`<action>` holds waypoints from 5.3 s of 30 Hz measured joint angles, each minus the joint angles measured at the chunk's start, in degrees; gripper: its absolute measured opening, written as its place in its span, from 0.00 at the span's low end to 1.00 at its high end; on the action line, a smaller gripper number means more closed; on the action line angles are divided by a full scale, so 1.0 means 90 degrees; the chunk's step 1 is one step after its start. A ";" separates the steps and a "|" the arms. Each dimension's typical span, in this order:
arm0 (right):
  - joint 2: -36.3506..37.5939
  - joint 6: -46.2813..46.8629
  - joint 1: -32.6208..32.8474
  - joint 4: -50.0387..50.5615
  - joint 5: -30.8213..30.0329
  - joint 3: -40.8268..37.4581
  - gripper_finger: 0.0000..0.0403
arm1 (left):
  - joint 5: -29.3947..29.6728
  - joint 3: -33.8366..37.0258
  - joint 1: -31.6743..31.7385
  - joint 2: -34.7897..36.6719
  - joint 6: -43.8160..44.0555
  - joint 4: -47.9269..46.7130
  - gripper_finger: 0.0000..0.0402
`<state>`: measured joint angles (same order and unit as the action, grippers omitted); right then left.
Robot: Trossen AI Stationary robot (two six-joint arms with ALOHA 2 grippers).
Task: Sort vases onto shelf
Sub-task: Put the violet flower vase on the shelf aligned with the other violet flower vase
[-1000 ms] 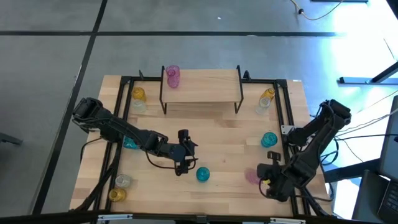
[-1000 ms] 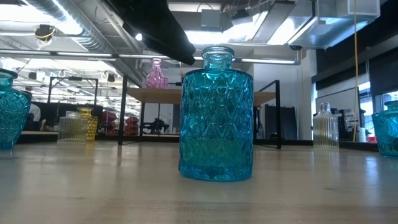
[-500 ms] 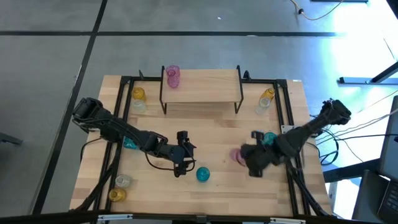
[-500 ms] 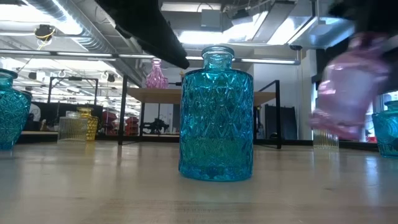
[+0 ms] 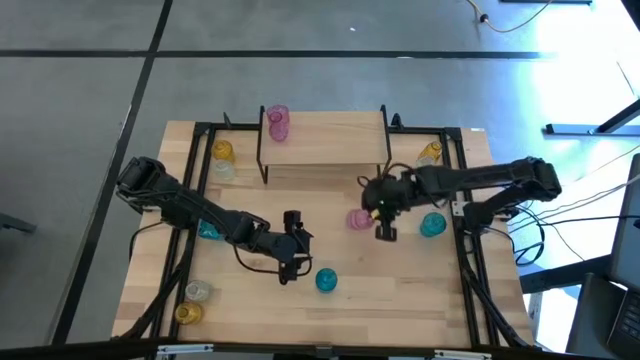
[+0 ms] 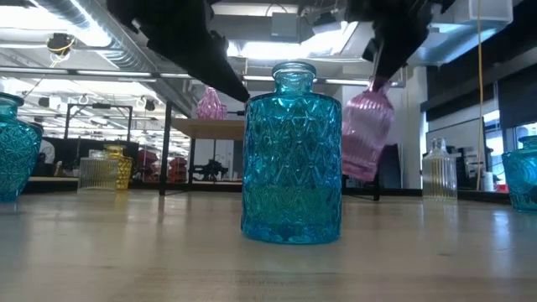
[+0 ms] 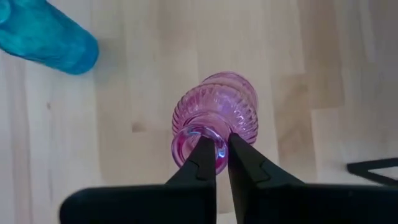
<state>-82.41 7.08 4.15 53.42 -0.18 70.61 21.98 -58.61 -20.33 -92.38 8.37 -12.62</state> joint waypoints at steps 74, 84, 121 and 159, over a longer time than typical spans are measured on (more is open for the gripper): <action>0.3974 -0.2387 -0.0339 -0.5288 -0.0521 -0.3019 0.36 | -0.2032 -0.0498 0.2032 -0.1684 -0.0610 0.4530 0.67; 0.3127 -0.2484 -0.0339 -0.5618 -0.0199 -0.3026 0.36 | -0.2283 -0.1524 0.2151 -0.1909 -0.0304 0.2613 0.67; 0.3207 -0.2539 -0.0339 -0.5300 -0.0579 -0.3024 0.36 | -0.1906 -0.3050 0.1965 -0.2834 -0.0666 0.0832 0.35; 0.3207 -0.2413 -0.0339 -0.5098 -0.1094 -0.3019 0.36 | 0.0102 -0.3038 0.1470 0.0368 -0.0716 -0.3069 0.33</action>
<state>-53.54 -14.63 1.10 7.54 -10.03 43.44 22.89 -85.95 -7.10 -89.07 1.93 -40.24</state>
